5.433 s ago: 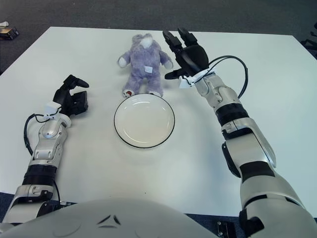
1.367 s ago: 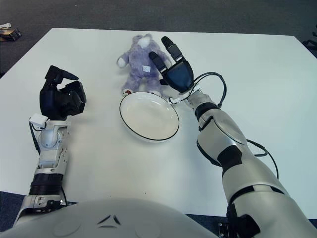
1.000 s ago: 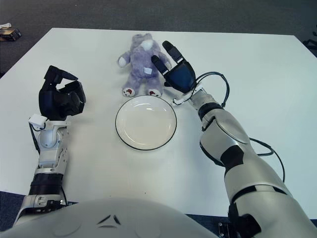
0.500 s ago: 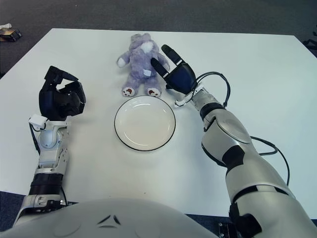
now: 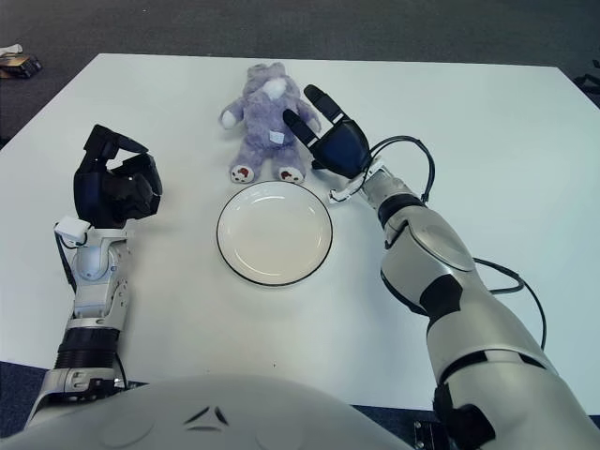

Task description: Put the doll into the plate.

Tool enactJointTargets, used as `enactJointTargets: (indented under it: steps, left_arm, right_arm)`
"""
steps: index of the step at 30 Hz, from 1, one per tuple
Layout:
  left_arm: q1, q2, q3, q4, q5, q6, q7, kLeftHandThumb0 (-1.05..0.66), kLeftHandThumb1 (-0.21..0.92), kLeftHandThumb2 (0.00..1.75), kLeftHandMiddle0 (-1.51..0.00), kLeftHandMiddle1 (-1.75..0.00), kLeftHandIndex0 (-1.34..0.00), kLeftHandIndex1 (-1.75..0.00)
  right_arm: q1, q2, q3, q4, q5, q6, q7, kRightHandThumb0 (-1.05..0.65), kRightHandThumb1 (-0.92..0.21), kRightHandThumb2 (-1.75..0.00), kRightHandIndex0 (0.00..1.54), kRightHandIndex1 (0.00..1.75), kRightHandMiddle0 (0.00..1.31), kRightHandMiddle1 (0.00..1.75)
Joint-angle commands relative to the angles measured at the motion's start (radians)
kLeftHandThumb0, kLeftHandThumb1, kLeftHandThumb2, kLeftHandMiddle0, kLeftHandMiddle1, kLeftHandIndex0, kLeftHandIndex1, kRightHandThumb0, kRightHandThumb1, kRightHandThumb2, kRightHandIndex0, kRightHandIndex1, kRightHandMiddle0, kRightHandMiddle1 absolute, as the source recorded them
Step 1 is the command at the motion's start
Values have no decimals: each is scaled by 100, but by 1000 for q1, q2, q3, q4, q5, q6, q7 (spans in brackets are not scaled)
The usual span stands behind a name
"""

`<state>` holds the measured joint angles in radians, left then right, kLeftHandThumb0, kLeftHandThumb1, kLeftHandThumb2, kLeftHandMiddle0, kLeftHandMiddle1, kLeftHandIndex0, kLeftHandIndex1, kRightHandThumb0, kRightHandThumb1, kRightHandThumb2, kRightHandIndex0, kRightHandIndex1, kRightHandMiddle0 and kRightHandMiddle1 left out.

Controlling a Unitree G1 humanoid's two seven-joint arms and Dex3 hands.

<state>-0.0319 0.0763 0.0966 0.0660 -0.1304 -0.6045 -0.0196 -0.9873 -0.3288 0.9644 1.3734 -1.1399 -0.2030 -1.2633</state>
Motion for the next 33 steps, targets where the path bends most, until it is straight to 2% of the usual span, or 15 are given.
enactJointTargets:
  steps: [1,9,15,20,26,33]
  left_arm:
    - [103,-76,-16,101,9,-12,14,-43,47,112,-124,-175,-49,-175]
    - [104,-80,-16,101,13,-9,22,-43,48,111,-125,-175,-48,-175]
    - [107,-75,-19,96,18,9,27,-42,49,110,-124,-175,-47,-175]
    - [106,-75,-17,99,15,14,26,-42,50,109,-123,-175,-47,-175]
    - [103,-74,-16,110,8,10,19,-42,50,108,-123,-175,-46,-175]
    - [99,-74,-15,120,5,5,17,-42,50,108,-124,-175,-46,-175]
  right_arm:
    - [3,12,-15,3,13,-10,-8,-65,-63,-73,0,33,0,60]
    - [8,26,-36,3,30,-15,-32,-67,-63,-73,0,37,0,62]
    - [14,42,-78,1,66,-55,-45,-71,-62,-72,0,39,0,63]
    - [31,73,-158,-3,149,-134,11,-76,-63,-67,0,40,0,64]
    - [47,88,-234,-9,231,-231,88,-74,-63,-65,0,43,0,59]
    - [57,105,-284,-18,278,-262,162,-71,-61,-65,0,45,0,56]
